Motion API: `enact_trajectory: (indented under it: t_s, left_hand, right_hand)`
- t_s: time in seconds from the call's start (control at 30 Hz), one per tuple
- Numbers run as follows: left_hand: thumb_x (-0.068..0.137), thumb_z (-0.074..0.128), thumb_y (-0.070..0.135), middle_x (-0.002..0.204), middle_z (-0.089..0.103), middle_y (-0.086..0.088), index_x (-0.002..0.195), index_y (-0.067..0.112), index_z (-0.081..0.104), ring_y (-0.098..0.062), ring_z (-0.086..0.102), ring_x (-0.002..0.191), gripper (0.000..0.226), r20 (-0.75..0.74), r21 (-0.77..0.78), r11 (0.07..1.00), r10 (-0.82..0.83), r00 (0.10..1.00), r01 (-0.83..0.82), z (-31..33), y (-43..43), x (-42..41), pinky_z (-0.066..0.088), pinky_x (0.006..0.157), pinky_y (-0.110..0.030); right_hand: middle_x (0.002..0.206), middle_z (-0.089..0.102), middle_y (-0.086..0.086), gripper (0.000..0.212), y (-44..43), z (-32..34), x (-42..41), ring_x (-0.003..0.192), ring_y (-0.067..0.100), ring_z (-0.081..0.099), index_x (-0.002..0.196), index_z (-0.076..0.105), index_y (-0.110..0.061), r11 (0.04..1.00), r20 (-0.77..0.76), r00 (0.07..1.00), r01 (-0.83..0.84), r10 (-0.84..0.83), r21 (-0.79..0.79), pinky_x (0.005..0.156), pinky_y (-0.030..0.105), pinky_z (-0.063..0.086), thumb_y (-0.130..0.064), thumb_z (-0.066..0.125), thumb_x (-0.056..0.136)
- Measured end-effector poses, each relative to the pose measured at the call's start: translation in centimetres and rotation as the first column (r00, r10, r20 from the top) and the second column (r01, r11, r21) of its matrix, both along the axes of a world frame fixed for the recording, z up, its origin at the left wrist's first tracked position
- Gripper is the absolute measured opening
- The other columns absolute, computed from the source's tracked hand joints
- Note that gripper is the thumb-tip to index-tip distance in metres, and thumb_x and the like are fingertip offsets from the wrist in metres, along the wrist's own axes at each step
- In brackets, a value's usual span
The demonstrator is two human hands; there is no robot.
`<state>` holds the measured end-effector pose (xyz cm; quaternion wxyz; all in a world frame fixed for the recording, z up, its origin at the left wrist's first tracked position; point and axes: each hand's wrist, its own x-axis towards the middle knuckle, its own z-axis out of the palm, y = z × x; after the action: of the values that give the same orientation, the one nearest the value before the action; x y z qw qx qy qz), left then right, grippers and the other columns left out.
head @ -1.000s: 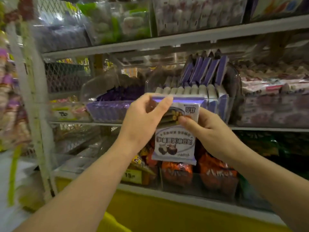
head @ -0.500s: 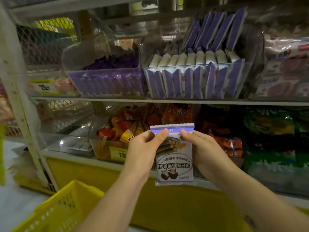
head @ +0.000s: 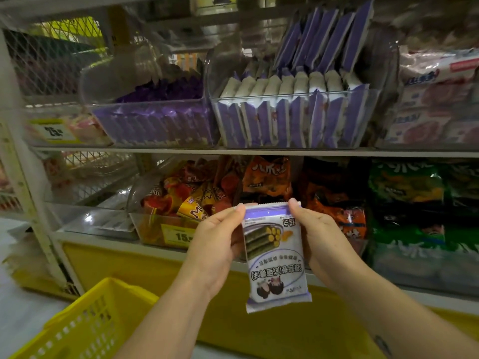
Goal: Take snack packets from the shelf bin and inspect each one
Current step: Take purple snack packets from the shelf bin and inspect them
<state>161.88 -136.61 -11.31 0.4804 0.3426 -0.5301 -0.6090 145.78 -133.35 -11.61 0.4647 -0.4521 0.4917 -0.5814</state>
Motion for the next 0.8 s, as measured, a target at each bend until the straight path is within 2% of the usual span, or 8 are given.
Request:
enact_trajectory:
  t_s: [0.1, 0.2, 0.3, 0.47, 0.57, 0.63, 0.73, 0.8]
  left_hand:
    - [0.098, 0.049, 0.031, 0.094, 0.075, -0.015, 0.099, 0.013, 0.074, -0.025, 0.071, 0.084, 0.031, 0.006, 0.014, 1.0, 0.028, 1.0, -0.028, -0.1, 0.2, 0.1, 0.056, 0.073, -0.039]
    - [0.098, 0.049, 0.032, 0.096, 0.074, -0.015, 0.101, 0.012, 0.073, -0.024, 0.071, 0.082, 0.031, -0.068, 0.073, 0.995, 0.073, 0.995, -0.068, 0.2, -0.1, 0.7, 0.056, 0.075, -0.04]
    - [0.097, 0.05, 0.033, 0.099, 0.075, -0.014, 0.099, 0.014, 0.073, -0.024, 0.072, 0.083, 0.03, -0.149, 0.156, 0.986, 0.085, 0.985, -0.062, 0.3, -0.7, 1.2, 0.057, 0.078, -0.043]
    - [0.083, 0.056, 0.045, 0.113, 0.072, -0.013, 0.113, 0.014, 0.069, -0.027, 0.07, 0.097, 0.045, -0.079, 0.219, 0.96, -0.161, 0.984, 0.174, 0.1, -1.3, 2.0, 0.059, 0.077, -0.044]
    - [0.085, 0.06, 0.033, 0.123, 0.067, -0.014, 0.122, 0.017, 0.067, -0.031, 0.064, 0.108, 0.041, -0.032, 0.202, 0.925, -0.323, 0.946, 0.322, -0.2, -1.1, 2.4, 0.056, 0.085, -0.046]
    - [0.085, 0.06, 0.024, 0.125, 0.066, -0.016, 0.126, 0.015, 0.064, -0.032, 0.061, 0.109, 0.042, -0.073, 0.204, 0.907, -0.361, 0.93, 0.368, -0.2, -1.0, 2.5, 0.057, 0.084, -0.042]
    - [0.086, 0.06, 0.013, 0.118, 0.07, -0.013, 0.125, 0.013, 0.061, -0.025, 0.068, 0.098, 0.039, -0.158, 0.162, 0.943, -0.267, 0.951, 0.292, -0.3, -0.9, 2.0, 0.062, 0.069, -0.035]
    - [0.09, 0.059, 0.003, 0.113, 0.071, -0.006, 0.118, 0.016, 0.06, -0.018, 0.071, 0.096, 0.031, -0.058, 0.047, 0.998, -0.035, 0.998, 0.038, -0.4, -0.8, 1.5, 0.059, 0.068, -0.031]
  right_hand:
    - [0.098, 0.075, 0.013, 0.063, 0.0, 0.1, -0.5, 0.093, 0.029, 0.072, 0.108, 0.07, -0.009, 0.993, 0.003, 0.999, -0.051, 0.051, 0.105, 0.088, 0.046, 0.055, -0.061, 0.041, 0.088]
    - [0.109, 0.073, 0.004, 0.056, 0.9, 0.6, -1.1, 0.102, 0.02, 0.07, 0.108, 0.072, -0.024, 0.923, -0.108, 0.928, -0.331, 0.356, 0.195, 0.087, 0.038, 0.053, -0.066, 0.049, 0.08]
    - [0.117, 0.07, 0.009, 0.046, 1.4, 0.5, -1.6, 0.112, 0.026, 0.065, 0.116, 0.068, -0.017, 0.822, -0.04, 0.855, -0.483, 0.517, 0.301, 0.102, 0.048, 0.047, -0.046, 0.061, 0.082]
    - [0.117, 0.069, 0.017, 0.048, 1.4, 0.7, -1.8, 0.109, 0.03, 0.067, 0.121, 0.061, -0.007, 0.857, 0.173, 0.898, -0.438, 0.405, 0.27, 0.091, 0.045, 0.055, -0.033, 0.057, 0.081]
    - [0.116, 0.069, 0.018, 0.046, 1.2, 1.0, -2.1, 0.107, 0.031, 0.068, 0.122, 0.058, -0.007, 0.87, 0.249, 0.893, -0.432, 0.375, 0.237, 0.084, 0.044, 0.058, -0.032, 0.054, 0.083]
    - [0.116, 0.069, 0.019, 0.044, 1.2, 1.2, -2.3, 0.106, 0.031, 0.068, 0.121, 0.059, -0.008, 0.874, 0.277, 0.885, -0.436, 0.373, 0.215, 0.08, 0.041, 0.059, -0.032, 0.053, 0.085]
    - [0.117, 0.069, 0.016, 0.044, 1.2, 1.1, -2.0, 0.109, 0.031, 0.067, 0.121, 0.061, -0.01, 0.894, 0.197, 0.903, -0.414, 0.381, 0.173, 0.09, 0.045, 0.056, -0.036, 0.052, 0.087]
    - [0.111, 0.072, 0.014, 0.039, 1.0, 0.6, -1.4, 0.107, 0.036, 0.066, 0.118, 0.063, -0.014, 0.963, 0.001, 0.969, -0.245, 0.246, 0.11, 0.094, 0.052, 0.052, -0.04, 0.052, 0.09]
